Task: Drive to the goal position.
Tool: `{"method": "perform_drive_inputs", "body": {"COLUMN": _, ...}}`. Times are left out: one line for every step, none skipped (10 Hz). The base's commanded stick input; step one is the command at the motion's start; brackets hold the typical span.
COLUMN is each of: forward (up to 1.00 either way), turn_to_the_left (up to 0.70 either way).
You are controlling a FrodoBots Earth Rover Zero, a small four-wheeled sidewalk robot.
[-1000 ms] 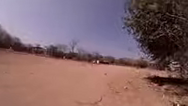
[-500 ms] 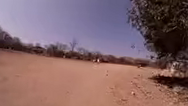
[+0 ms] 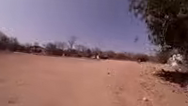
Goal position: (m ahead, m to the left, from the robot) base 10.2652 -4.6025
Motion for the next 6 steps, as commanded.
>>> {"method": "perform_drive_inputs", "body": {"forward": 1.00, "turn_to_the_left": -0.20}}
{"method": "perform_drive_inputs", "body": {"forward": 1.00, "turn_to_the_left": -0.32}}
{"method": "perform_drive_inputs", "body": {"forward": 1.00, "turn_to_the_left": -0.31}}
{"method": "perform_drive_inputs", "body": {"forward": 1.00, "turn_to_the_left": -0.15}}
{"method": "perform_drive_inputs", "body": {"forward": 1.00, "turn_to_the_left": 0.00}}
{"method": "perform_drive_inputs", "body": {"forward": 1.00, "turn_to_the_left": 0.00}}
